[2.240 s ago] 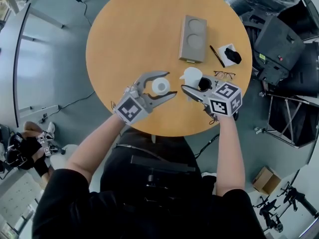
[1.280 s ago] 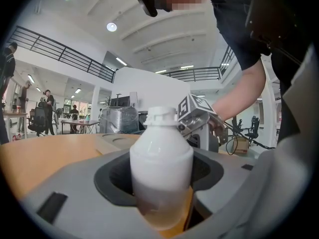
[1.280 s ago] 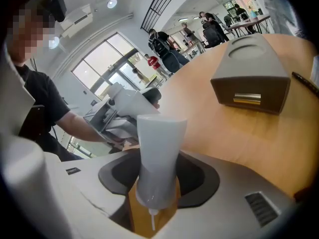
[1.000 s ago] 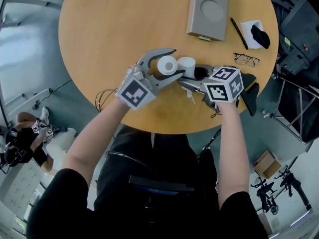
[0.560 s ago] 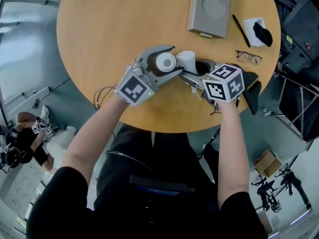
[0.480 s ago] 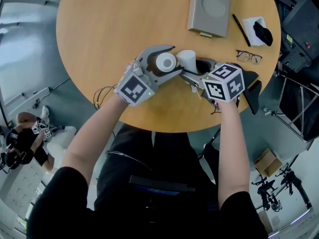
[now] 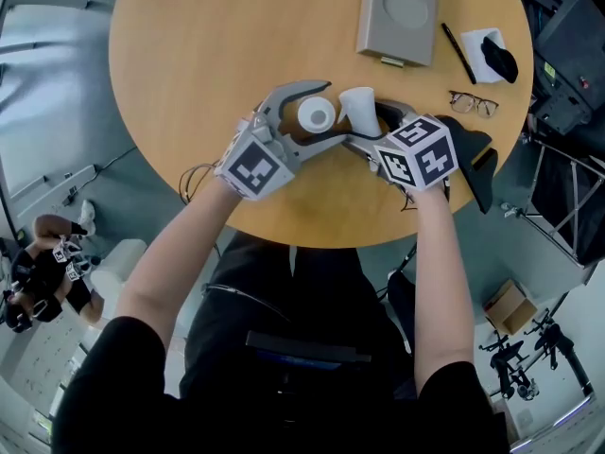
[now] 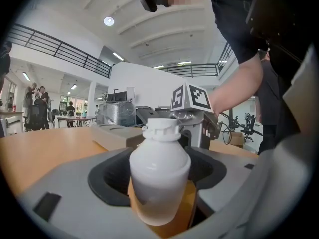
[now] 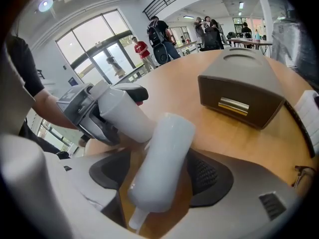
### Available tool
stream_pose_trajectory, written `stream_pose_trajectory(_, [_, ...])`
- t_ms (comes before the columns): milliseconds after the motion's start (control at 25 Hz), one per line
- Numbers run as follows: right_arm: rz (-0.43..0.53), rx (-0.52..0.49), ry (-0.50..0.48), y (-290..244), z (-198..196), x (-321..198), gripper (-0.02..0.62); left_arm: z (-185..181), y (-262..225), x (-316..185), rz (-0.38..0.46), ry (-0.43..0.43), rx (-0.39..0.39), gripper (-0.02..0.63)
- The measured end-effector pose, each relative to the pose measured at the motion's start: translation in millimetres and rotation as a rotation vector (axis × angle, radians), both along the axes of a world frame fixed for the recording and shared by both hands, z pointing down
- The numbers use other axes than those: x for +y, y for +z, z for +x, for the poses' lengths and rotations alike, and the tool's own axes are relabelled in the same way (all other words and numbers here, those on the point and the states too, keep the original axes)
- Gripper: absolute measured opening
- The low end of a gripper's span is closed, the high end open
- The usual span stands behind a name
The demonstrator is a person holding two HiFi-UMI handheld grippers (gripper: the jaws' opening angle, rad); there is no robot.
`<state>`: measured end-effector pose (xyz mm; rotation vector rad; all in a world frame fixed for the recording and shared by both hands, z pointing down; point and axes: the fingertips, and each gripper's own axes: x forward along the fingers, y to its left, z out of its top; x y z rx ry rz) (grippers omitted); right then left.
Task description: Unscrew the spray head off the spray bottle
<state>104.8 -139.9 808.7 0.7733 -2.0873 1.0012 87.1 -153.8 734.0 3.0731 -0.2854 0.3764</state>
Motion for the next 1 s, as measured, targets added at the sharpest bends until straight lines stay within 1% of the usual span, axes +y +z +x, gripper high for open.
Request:
stream_pose_trajectory(120, [0.010, 0.023, 0.002, -1, 0, 1, 0.413, -6, -8, 2, -0.002, -0.011, 0.005, 0.357])
stream_pose_trajectory(240, [0.056, 0.050, 0.036, -8, 5, -3, 0.414, -14, -17, 3, 0.001, -0.037, 0.008, 0.357])
stream_pose_trajectory(360, [0.090, 0.055, 0.076, -18, 12, -7, 0.414, -23, -25, 5, 0.007, -0.058, 0.008, 0.357])
stream_pose_trajectory(480, [0.128, 0.060, 0.082, -36, 15, -5, 0.414, -32, -38, 12, 0.009, -0.078, -0.010, 0.357])
stream_pose_trajectory(640, [0.209, 0.035, 0.022, -78, 2, 6, 0.414, -51, -66, 22, -0.018, -0.128, -0.031, 0.354])
stream_pose_trajectory(760, [0.293, -0.015, -0.024, -122, -12, 18, 0.414, -66, -98, 38, -0.036, -0.151, -0.023, 0.348])
stream_pose_trajectory(920, [0.403, -0.083, -0.068, -184, -35, 39, 0.414, -83, -150, 57, -0.058, -0.164, -0.008, 0.318])
stream_pose_trajectory(1000, [0.450, -0.117, -0.082, -216, -46, 49, 0.397, -93, -177, 63, -0.065, -0.185, 0.005, 0.316])
